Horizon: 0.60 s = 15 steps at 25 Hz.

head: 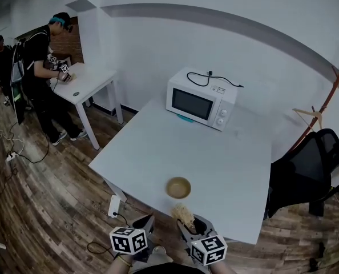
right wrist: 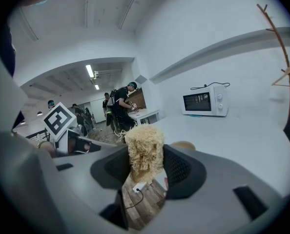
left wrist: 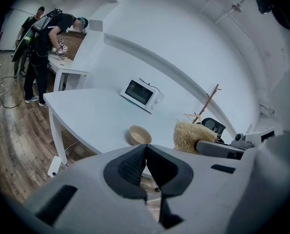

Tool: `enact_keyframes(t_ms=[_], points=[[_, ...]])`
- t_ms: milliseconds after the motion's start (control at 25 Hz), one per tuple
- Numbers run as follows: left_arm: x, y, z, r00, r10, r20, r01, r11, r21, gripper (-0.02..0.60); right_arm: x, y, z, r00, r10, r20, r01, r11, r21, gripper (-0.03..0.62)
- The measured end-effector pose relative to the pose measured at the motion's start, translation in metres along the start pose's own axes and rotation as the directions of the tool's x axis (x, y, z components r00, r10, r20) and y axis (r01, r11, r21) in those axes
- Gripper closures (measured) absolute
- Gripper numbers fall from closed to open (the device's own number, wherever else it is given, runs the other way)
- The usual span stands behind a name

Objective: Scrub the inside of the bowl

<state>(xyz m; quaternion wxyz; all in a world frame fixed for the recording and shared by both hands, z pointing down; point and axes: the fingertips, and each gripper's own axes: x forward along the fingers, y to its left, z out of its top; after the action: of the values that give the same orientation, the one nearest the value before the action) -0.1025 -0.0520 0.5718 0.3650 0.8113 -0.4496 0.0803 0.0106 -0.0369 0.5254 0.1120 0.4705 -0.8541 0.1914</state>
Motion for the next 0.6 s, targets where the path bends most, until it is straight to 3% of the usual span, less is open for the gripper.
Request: enact_keyframes(t_ms=[400, 600], points=[[0.035, 0.021, 0.022, 0.997, -0.058, -0.058, 0.061, 0.996, 0.058, 0.563, 0.034, -0.011, 0.0, 0.998, -0.063, -0.021, 0.064, 0.998, 0.015, 0.41], [0.055, 0.024, 0.025, 0.993, -0.077, -0.085, 0.082, 0.995, 0.048, 0.562, 0.037, -0.026, -0.004, 0.995, -0.094, -0.04, 0.095, 0.995, 0.033, 0.41]])
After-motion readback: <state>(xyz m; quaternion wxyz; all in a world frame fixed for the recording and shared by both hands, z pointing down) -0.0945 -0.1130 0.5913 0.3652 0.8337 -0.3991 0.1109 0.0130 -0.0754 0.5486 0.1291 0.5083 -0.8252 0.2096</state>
